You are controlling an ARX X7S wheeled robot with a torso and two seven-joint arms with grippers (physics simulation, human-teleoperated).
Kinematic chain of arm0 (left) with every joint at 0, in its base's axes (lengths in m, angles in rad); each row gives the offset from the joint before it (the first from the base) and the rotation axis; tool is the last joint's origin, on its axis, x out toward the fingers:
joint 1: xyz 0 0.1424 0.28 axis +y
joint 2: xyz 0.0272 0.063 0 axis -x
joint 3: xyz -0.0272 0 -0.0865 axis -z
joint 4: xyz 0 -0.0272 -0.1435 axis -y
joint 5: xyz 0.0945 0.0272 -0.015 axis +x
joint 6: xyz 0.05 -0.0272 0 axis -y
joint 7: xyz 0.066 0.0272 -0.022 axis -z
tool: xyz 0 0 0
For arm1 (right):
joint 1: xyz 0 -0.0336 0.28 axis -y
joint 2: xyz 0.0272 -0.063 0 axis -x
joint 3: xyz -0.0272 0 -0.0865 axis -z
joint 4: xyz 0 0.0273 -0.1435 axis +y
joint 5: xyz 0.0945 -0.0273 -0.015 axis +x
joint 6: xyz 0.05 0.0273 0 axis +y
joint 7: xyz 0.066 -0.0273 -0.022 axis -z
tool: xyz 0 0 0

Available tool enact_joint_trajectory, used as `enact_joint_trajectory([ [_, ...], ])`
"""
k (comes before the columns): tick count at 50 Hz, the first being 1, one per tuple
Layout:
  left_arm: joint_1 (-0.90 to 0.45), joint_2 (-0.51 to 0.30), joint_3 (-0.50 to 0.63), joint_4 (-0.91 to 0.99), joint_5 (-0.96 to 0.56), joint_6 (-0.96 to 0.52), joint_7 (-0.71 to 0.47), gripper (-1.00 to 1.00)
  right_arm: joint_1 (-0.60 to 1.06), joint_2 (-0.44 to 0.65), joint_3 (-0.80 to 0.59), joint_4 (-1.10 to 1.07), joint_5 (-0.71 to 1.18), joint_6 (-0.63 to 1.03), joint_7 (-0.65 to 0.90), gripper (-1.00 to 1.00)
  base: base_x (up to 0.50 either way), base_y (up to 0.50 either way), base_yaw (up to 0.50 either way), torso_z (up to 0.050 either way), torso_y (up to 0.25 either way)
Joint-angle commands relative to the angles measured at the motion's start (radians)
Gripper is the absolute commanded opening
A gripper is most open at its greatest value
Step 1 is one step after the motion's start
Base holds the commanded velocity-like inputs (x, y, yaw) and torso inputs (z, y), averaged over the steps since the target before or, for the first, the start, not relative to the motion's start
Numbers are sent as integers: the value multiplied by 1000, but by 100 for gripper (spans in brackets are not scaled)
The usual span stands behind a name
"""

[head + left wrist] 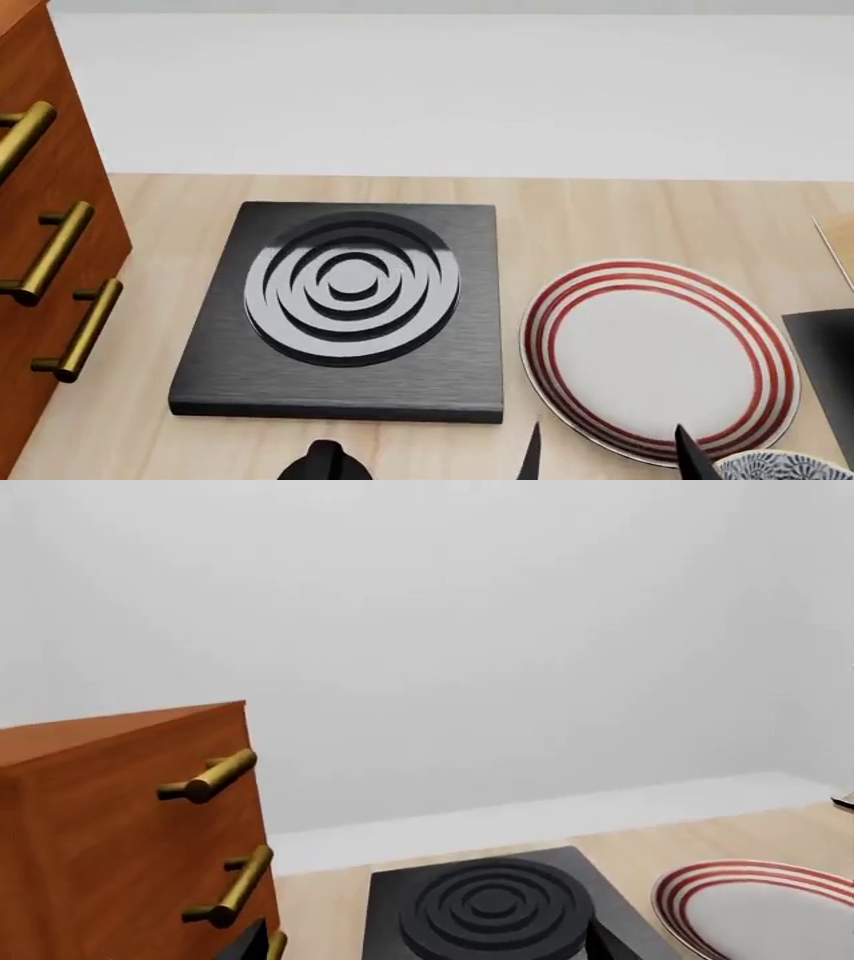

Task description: Pick up the cream cheese and put it in the bowl.

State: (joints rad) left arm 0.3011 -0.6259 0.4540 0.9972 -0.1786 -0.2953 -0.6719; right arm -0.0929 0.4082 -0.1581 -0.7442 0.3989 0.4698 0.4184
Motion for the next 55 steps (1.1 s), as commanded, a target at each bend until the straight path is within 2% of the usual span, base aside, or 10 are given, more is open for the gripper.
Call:
enact_joint_trajectory([
  [1,-1,-105,81,1,-18,81,-125,100,-33,12,9,-25,22,-7,-7,100,0,0,0,0,0],
  [18,16,-112,96,-20,-5,125,-126,100,-45,20,19,-30,42,-15,-10,100,0,0,0,0,0],
  [24,14,-112,95,-49,-17,156,-116,100,-42,18,-23,-2,-53,-57,10,100,0,0,0,0,0],
  [42,26,-119,99,-69,-26,196,-108,100,-38,23,-39,-4,-69,-49,22,100,0,0,0,0,0],
  [45,23,-116,102,-67,-17,189,-111,100,-36,27,-52,-10,-78,-44,21,100,0,0,0,0,-163],
  [47,5,-125,91,-12,-42,125,-122,100,-38,26,-48,-13,-69,-43,21,100,0,0,0,0,-215],
  [52,4,-127,88,-11,-50,129,-125,100,-38,29,-47,-13,-67,-41,23,100,0,0,0,0,-215],
  [53,20,-117,107,-62,-14,181,-117,100,-39,29,-47,-15,-67,-40,23,100,0,0,0,0,-217],
  [54,9,-124,97,-26,-34,142,-124,100,-40,30,-47,-16,-67,-41,23,100,0,0,0,0,-217],
  [55,20,-119,105,-60,-19,185,-117,100,-42,31,-48,-17,-68,-41,24,100,0,0,0,0,-217],
])
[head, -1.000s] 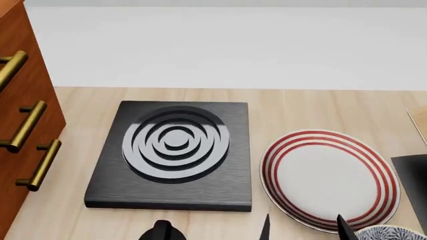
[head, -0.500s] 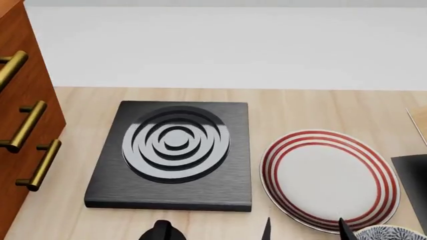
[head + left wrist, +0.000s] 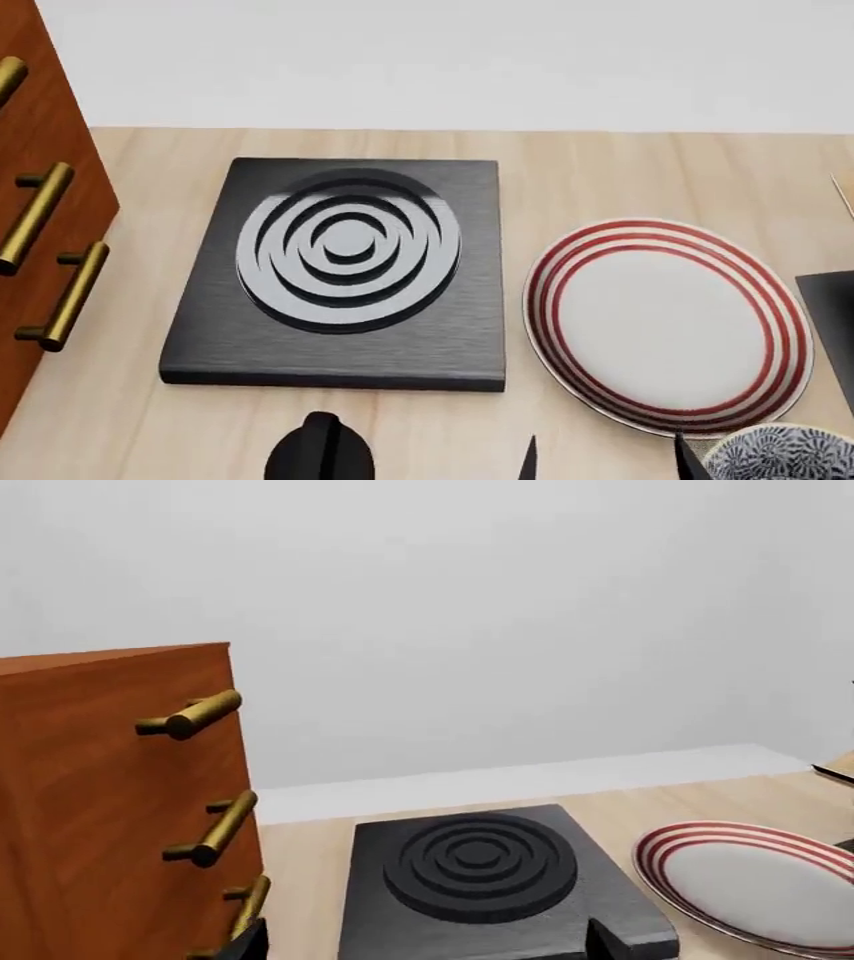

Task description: Pick up the cream cheese and put it in the bowl.

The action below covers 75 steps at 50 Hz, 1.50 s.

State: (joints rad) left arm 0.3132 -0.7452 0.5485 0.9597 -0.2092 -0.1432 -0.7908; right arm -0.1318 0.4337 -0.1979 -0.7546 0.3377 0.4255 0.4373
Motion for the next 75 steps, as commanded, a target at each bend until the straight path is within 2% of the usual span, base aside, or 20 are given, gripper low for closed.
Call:
enact_joint_trajectory([
  [1,0,-6,1,1,-7,7,-3,100,-3,6,-7,-7,-7,4,6,100,0,0,0,0,-215],
  [9,-11,-5,3,18,-5,-29,-13,100,-13,15,-9,-36,-6,16,14,100,0,0,0,0,-206],
  [13,4,3,17,-35,19,31,-4,100,-22,21,-8,-54,-3,23,18,100,0,0,0,0,-199],
  [14,-9,-5,8,7,-1,-18,-11,100,-24,25,-11,-58,-6,21,16,100,0,0,0,0,-201],
  [23,-12,-9,3,10,-10,-17,-17,100,-11,31,-2,-77,31,59,16,100,0,0,0,0,-18],
  [32,-15,-4,14,4,20,-31,-25,100,48,73,38,-145,180,216,8,100,0,0,0,0,0],
  [39,-16,-2,21,-11,26,-26,-23,100,124,119,105,-215,388,446,69,100,0,0,0,0,0],
  [41,-18,-4,19,-1,20,-35,-24,100,143,123,156,-222,507,509,89,100,0,0,0,0,0],
  [43,-5,3,33,-56,45,22,-16,100,164,140,169,-239,551,555,119,100,0,0,0,0,0],
  [46,-13,1,28,-16,44,-35,-29,100,193,164,176,-250,615,626,163,100,0,0,0,0,0],
  [49,-19,-1,26,3,38,-56,-32,100,199,174,185,-247,671,648,170,100,0,0,0,0,0],
  [51,-5,6,33,-54,60,6,-30,100,204,178,198,-242,742,661,168,100,0,0,0,0,0],
  [53,-16,-4,17,-3,27,-42,-36,100,213,187,201,-248,773,676,187,100,0,0,0,0,0],
  [56,-13,1,30,-28,47,-23,-33,100,235,204,190,-256,832,713,212,100,0,0,0,0,0],
  [59,-20,-3,21,-1,28,-50,-36,100,253,220,192,-257,900,737,246,100,0,0,0,0,0],
  [64,-3,0,31,-51,50,13,-32,100,276,246,189,-265,985,761,298,100,0,0,0,0,0],
  [66,-18,-6,20,1,26,-47,-40,100,285,257,185,-272,1019,766,316,100,0,0,0,0,0],
  [71,-20,-6,22,0,26,-48,-40,100,317,283,167,-272,1104,782,372,100,0,0,0,0,0],
  [73,-6,0,34,-48,51,8,-35,100,345,295,142,-260,1160,799,408,100,0,0,0,0,0],
  [75,-12,-2,29,-35,37,-10,-37,100,379,308,129,-254,1204,807,460,100,0,0,0,0,0],
])
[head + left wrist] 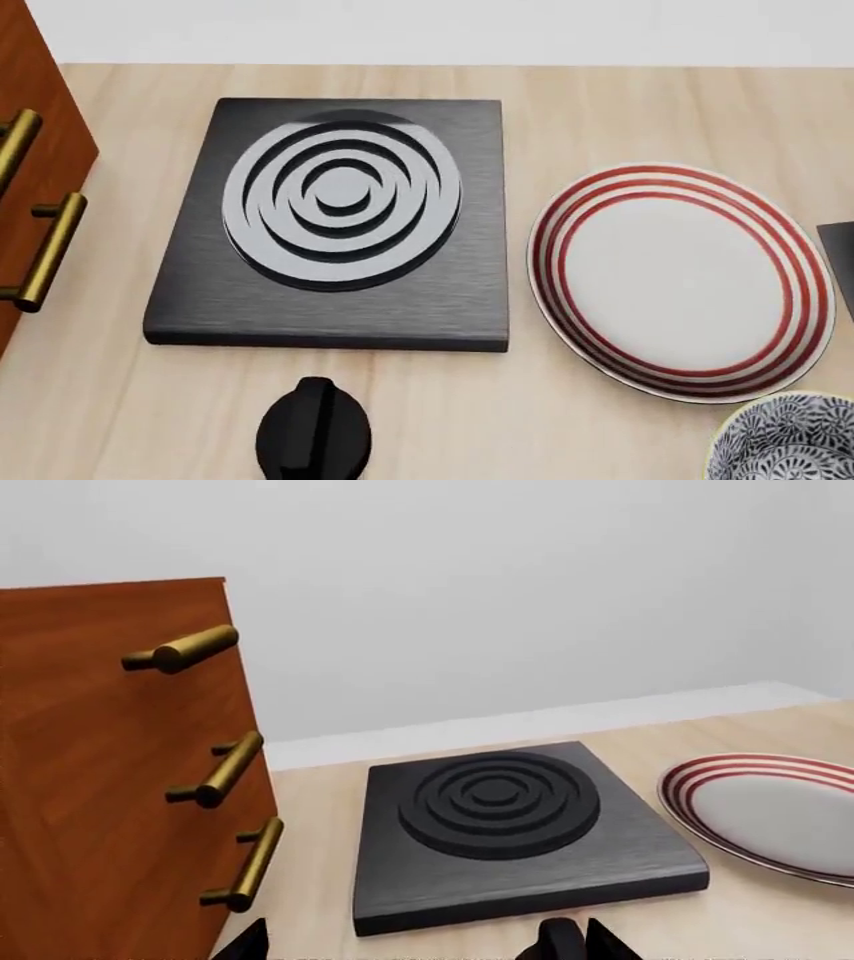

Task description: Pick up the cream cheese and put it in the bowl.

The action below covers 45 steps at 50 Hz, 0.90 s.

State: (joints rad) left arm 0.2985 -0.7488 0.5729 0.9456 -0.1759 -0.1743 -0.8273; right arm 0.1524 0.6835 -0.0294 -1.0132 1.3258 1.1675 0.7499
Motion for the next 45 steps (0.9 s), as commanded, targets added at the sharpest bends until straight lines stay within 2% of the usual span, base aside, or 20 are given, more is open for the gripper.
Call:
enact_joint_trajectory([
  [1,9,5,12,-48,19,49,3,100,113,68,-50,9,245,70,173,100,0,0,0,0,0],
  [2,-1,-1,3,-7,1,3,-4,100,129,76,-57,11,277,68,195,100,0,0,0,0,0],
  [3,7,5,11,-41,16,41,0,100,153,88,-72,17,318,68,225,100,0,0,0,0,0],
  [5,-6,-3,-3,6,-10,-11,-7,100,204,101,-110,31,375,77,287,100,0,0,0,0,0],
  [7,9,7,13,-59,19,57,1,100,240,107,-144,47,418,81,328,100,0,0,0,0,0],
  [9,11,7,15,-67,22,67,1,100,275,108,-176,63,444,89,363,100,0,0,0,0,0],
  [11,-4,-3,-1,-5,-9,0,-7,100,300,112,-198,71,464,96,384,100,0,0,0,0,0],
  [12,8,4,11,-53,15,55,-1,100,312,113,-205,76,472,96,398,100,0,0,0,0,0],
  [17,3,-2,6,-27,4,27,-5,100,375,105,-269,108,508,112,454,100,0,0,0,0,0],
  [19,10,4,14,-60,18,60,-2,100,391,103,-282,117,517,116,460,100,0,0,0,0,0],
  [22,-6,-5,0,5,-12,-11,-12,100,411,98,-297,131,518,124,462,100,0,0,0,0,0],
  [25,2,1,11,-35,8,30,-7,100,421,90,-309,147,508,134,453,100,0,0,0,0,0],
  [29,-9,-5,3,7,-12,-18,-13,100,430,84,-318,164,498,143,439,100,0,0,0,0,0],
  [45,-15,-6,4,11,-13,-27,-16,100,463,72,-405,266,466,201,426,100,0,0,0,0,0],
])
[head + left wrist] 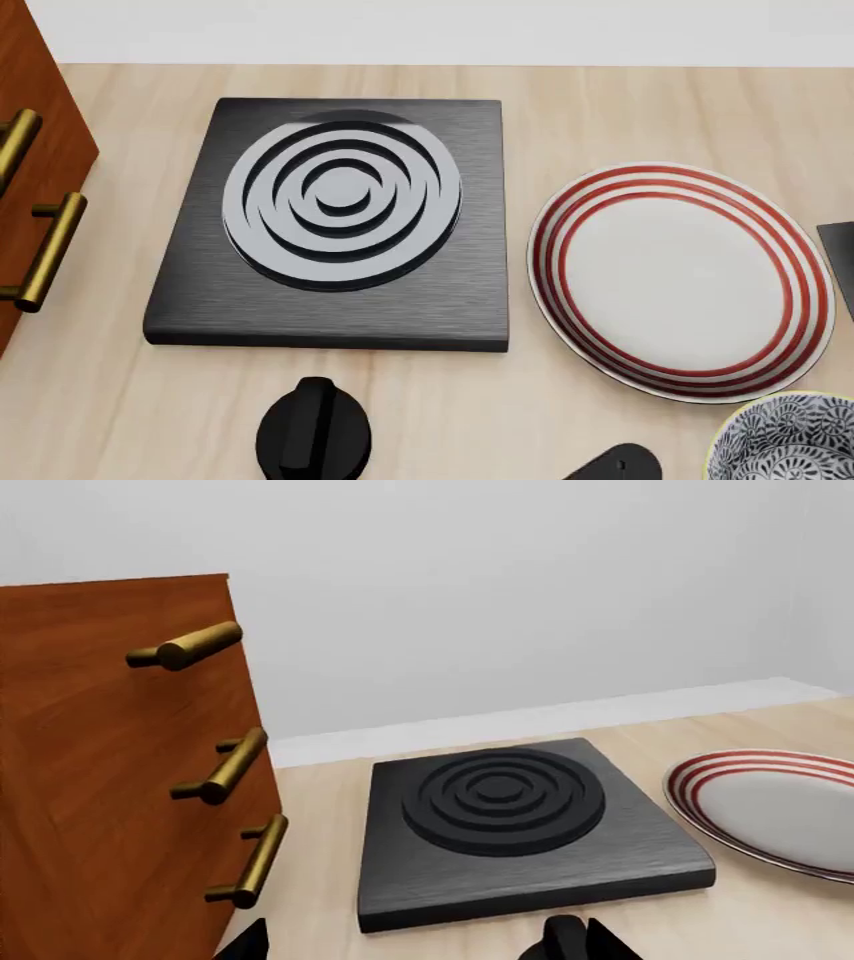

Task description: Pick up the cream cheese and put it in the bowl.

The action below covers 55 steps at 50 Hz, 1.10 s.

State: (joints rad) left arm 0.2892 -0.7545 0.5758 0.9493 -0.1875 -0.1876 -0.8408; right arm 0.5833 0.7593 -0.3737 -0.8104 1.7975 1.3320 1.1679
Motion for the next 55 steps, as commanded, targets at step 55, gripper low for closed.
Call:
enact_joint_trajectory([
  [55,-1,-8,5,-8,-2,13,-11,100,48,-43,-192,177,-156,66,-108,100,0,0,0,0,0],
])
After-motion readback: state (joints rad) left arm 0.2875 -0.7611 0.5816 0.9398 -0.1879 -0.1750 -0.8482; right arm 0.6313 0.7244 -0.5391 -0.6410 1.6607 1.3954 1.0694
